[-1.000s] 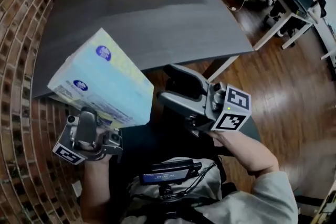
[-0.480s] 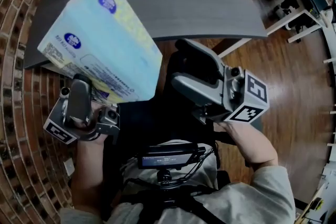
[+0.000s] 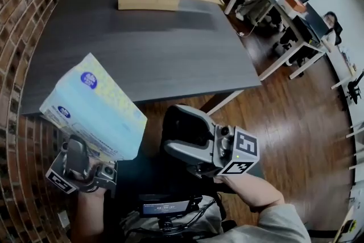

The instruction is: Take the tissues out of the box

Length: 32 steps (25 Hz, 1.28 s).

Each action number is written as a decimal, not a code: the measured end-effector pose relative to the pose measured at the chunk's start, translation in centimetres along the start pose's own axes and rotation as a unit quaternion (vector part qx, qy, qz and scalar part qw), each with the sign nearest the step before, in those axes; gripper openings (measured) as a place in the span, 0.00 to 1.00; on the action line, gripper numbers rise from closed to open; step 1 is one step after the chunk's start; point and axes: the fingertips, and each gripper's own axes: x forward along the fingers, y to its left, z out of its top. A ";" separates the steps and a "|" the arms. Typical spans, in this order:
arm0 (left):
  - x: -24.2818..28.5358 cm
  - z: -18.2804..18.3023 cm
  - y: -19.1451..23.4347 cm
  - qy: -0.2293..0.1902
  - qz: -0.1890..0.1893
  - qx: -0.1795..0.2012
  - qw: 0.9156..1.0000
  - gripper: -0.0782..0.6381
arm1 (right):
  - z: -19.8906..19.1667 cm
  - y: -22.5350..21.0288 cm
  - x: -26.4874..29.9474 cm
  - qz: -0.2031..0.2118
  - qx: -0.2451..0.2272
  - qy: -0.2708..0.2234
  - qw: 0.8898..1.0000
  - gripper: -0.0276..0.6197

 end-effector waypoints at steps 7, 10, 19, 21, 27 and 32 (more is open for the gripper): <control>0.2 -0.3 -0.1 0.003 -0.007 0.000 1.000 0.57 | 0.1 0.4 0.0 0.003 -0.021 0.006 1.000 0.54; 0.3 -0.3 0.0 0.005 -0.008 0.000 1.000 0.57 | 0.1 0.3 0.1 0.004 -0.027 0.007 1.000 0.54; 0.7 -0.8 -0.1 0.008 -0.007 -0.002 1.000 0.57 | 0.1 0.6 0.1 0.004 -0.048 0.019 0.999 0.53; 0.7 -0.9 -0.1 0.009 -0.009 -0.002 1.000 0.57 | 0.1 0.7 0.1 0.004 -0.055 0.020 0.998 0.53; 0.8 -1.0 -0.2 0.012 -0.008 -0.002 1.000 0.57 | 0.0 1.0 0.2 0.006 -0.057 0.024 0.998 0.53; 1.0 -1.2 -0.2 0.014 -0.008 -0.001 1.000 0.57 | -0.1 1.0 0.2 0.008 -0.060 0.026 0.998 0.53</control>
